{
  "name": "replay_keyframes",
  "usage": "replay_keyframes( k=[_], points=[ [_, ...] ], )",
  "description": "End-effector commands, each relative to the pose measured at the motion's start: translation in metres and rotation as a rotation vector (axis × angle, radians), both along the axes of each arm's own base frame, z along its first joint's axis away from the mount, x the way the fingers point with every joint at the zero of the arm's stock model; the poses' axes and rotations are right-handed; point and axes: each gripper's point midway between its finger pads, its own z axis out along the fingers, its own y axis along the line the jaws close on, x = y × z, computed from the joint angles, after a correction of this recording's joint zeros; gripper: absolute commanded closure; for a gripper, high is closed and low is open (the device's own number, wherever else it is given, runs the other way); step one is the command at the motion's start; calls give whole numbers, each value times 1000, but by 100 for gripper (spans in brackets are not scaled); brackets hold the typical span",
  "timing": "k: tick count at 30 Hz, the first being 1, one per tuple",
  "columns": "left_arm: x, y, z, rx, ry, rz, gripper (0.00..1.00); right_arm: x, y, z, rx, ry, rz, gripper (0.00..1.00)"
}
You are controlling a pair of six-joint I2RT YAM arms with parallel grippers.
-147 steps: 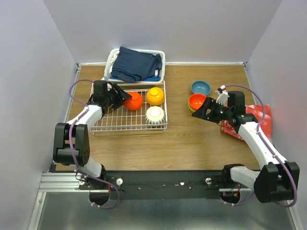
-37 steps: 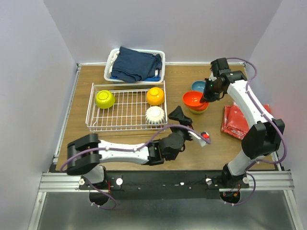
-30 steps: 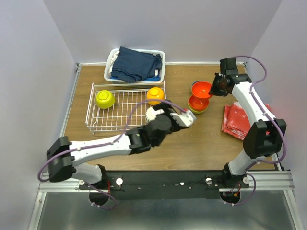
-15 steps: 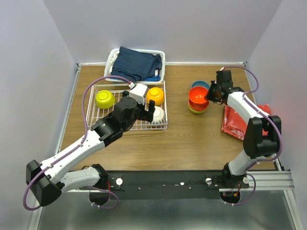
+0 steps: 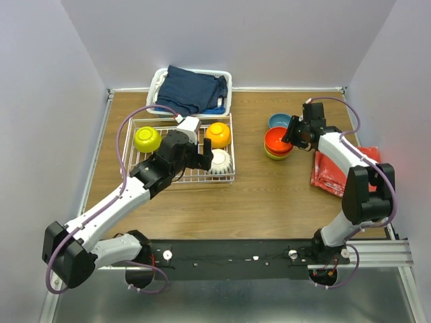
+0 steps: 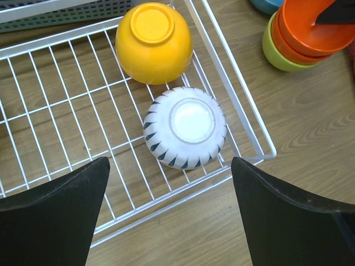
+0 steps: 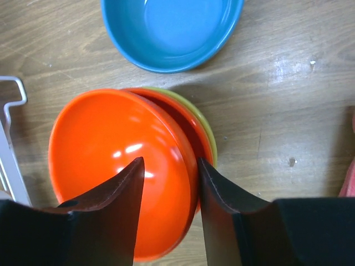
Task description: Unload the bowls from the dish rack
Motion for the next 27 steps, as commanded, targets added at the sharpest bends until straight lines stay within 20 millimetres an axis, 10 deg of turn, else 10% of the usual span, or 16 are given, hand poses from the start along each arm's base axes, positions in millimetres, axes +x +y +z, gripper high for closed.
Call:
replay_keyframes(
  k=[1, 27],
  points=[
    [5, -1, 1, -24, 20, 8, 1, -5, -8, 28, -27, -34, -8, 47],
    [48, 23, -10, -78, 129, 109, 1, -29, -20, 7, -77, 19, -46, 67]
  ],
)
